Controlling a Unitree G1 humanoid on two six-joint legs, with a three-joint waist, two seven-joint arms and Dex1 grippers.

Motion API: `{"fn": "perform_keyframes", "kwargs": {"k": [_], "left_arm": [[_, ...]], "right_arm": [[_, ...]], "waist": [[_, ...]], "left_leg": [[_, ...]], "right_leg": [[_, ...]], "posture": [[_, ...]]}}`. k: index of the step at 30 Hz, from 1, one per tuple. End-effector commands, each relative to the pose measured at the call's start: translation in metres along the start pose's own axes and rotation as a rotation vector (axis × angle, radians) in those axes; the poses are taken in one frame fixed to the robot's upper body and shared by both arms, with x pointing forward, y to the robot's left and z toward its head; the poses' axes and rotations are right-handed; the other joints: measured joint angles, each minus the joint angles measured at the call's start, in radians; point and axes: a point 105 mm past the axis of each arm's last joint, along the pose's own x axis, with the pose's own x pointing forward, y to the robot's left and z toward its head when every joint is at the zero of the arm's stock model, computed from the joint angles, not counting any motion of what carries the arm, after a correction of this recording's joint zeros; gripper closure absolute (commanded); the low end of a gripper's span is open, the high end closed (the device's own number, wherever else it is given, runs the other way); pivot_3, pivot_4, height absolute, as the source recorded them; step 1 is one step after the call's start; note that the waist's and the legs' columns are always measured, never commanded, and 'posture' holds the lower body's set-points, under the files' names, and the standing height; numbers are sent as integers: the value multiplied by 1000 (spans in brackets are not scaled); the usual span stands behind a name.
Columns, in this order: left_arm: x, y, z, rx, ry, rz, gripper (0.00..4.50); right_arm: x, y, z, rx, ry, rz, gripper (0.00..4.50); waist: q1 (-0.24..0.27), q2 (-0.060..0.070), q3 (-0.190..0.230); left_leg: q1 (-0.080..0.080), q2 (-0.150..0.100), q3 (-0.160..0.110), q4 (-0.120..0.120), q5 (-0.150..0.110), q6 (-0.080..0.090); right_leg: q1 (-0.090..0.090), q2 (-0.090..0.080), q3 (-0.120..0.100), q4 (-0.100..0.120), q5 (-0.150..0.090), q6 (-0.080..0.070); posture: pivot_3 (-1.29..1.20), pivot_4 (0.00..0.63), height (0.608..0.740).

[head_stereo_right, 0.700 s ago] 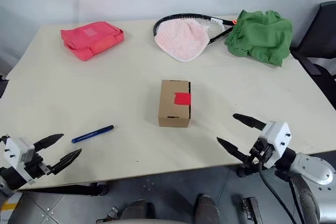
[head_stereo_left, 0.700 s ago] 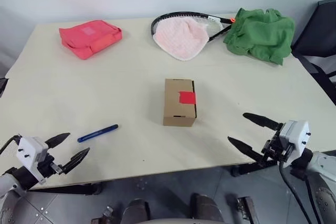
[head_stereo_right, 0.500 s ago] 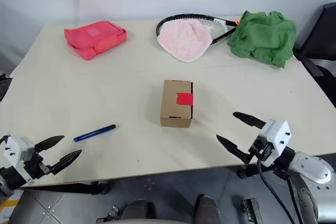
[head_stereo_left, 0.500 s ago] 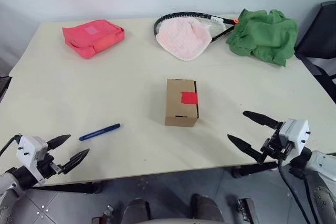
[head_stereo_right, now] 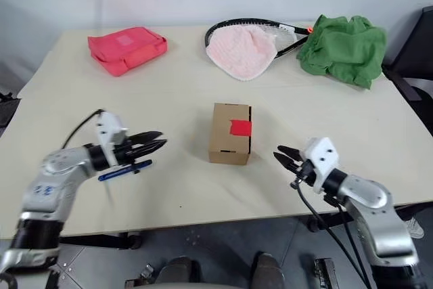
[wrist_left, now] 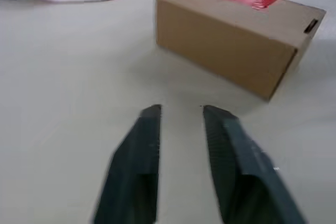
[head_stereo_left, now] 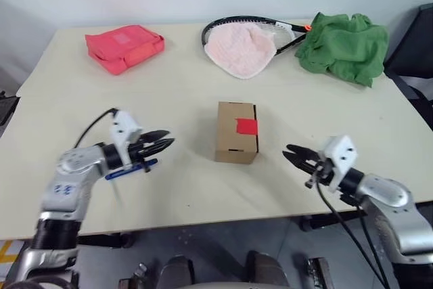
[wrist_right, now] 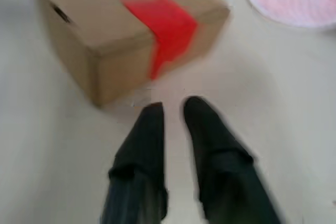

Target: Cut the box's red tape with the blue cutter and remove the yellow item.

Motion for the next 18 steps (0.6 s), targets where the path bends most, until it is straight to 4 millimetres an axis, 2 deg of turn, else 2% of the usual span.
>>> {"fn": "perform_keyframes", "kwargs": {"k": [1,4,9,14,18], "left_arm": [[26,-12,0,12,25,-85,4456],[39,-22,2,21,30,-147,4456],[51,-45,1,-27,51,-265,4456],[37,-79,-2,-131,78,-464,4456],[25,-95,-5,-192,72,-499,4456]], "right_arm": [[23,-9,0,-18,9,-21,4500],[40,-12,3,-14,-2,-8,4500],[66,4,17,-14,-50,142,4500],[75,11,24,-5,-68,267,4500],[77,21,22,1,-60,384,4500]], "waist": [[-10,0,0],[-25,0,0],[-34,0,0],[-42,1,0],[-46,1,1]], "left_leg": [[0,0,0,0,0,0],[0,0,0,-2,0,0],[0,0,0,-2,0,0],[0,0,0,-2,0,0],[0,0,0,-2,0,0]], "right_leg": [[0,0,0,0,0,0],[-1,0,-1,0,0,0],[-1,0,-1,0,0,1],[-1,0,-1,0,0,1],[-1,0,-1,0,0,1]], "posture": [[0,150,740],[0,150,740],[0,150,740],[0,150,740],[0,150,740]]}}
